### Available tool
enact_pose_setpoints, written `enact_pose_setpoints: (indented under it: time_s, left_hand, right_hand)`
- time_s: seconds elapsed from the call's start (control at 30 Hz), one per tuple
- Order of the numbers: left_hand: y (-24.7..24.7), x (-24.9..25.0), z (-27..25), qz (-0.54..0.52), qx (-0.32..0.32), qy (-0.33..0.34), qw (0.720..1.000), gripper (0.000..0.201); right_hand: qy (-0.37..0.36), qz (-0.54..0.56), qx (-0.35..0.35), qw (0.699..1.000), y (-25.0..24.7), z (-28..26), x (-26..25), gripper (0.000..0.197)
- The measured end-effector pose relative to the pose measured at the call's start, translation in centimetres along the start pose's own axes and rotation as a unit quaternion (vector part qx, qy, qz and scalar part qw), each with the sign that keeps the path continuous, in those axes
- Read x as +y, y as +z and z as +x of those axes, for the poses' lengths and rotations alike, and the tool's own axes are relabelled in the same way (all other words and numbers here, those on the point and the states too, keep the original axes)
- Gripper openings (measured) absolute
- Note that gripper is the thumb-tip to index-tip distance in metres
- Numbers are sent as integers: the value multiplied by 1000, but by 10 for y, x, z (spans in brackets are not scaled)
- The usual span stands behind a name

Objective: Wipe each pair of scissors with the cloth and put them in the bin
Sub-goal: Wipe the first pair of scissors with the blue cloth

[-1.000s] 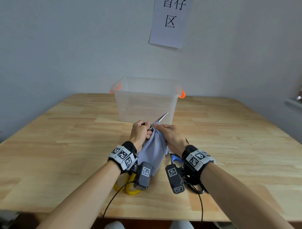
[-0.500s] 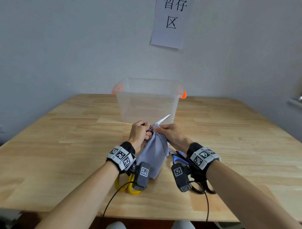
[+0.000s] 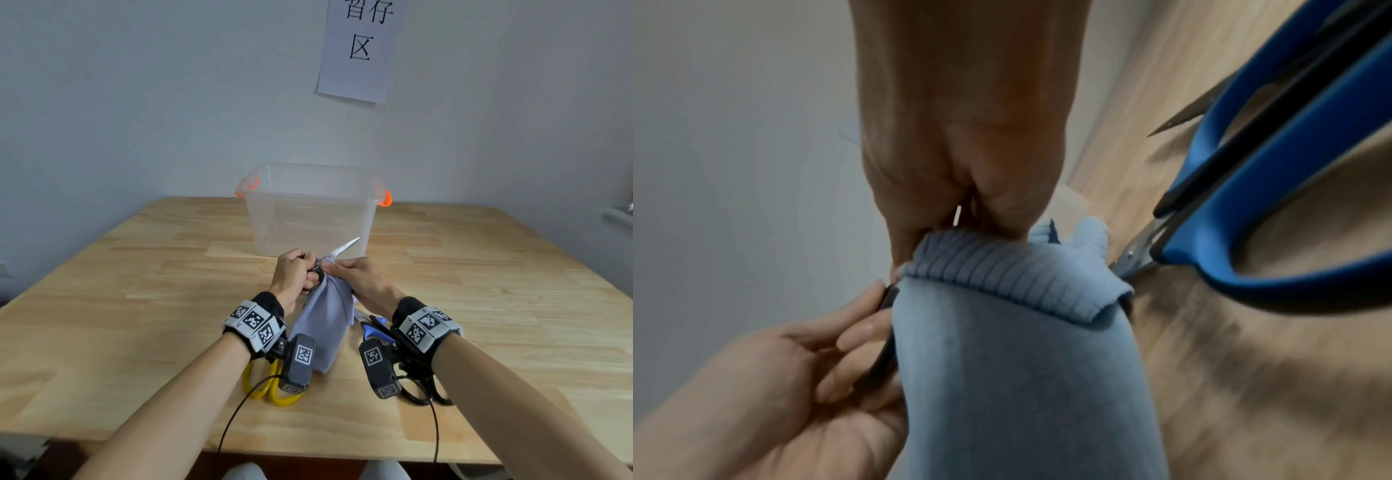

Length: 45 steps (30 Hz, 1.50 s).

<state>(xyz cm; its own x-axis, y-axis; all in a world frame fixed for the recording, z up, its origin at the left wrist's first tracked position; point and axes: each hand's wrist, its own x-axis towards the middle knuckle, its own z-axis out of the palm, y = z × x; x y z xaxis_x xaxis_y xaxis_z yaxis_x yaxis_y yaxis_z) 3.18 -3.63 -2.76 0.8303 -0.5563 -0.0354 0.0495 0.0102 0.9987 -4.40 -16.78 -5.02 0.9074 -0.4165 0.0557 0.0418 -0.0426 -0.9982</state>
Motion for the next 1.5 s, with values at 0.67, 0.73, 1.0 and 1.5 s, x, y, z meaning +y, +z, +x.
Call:
enact_pose_setpoints:
  time_s: [0.67,0.73,1.0,1.5]
  left_hand:
    - [0,-6,1,-10,4,-17,1000,28]
    - [3,-6,2,-7,8,-18,1000,33]
    - [5,-7,5,-6,37,-4,999,28]
    - [7,-8,8,-16,54,0,998,38]
  right_hand:
    - [2,-25,96,995,16,5,7,40]
    - [3,-3,123,992,20,7,12,41]
    - [13,83,176,981,34,13,14,47]
    - [29,177,137,974,26,9,11,30]
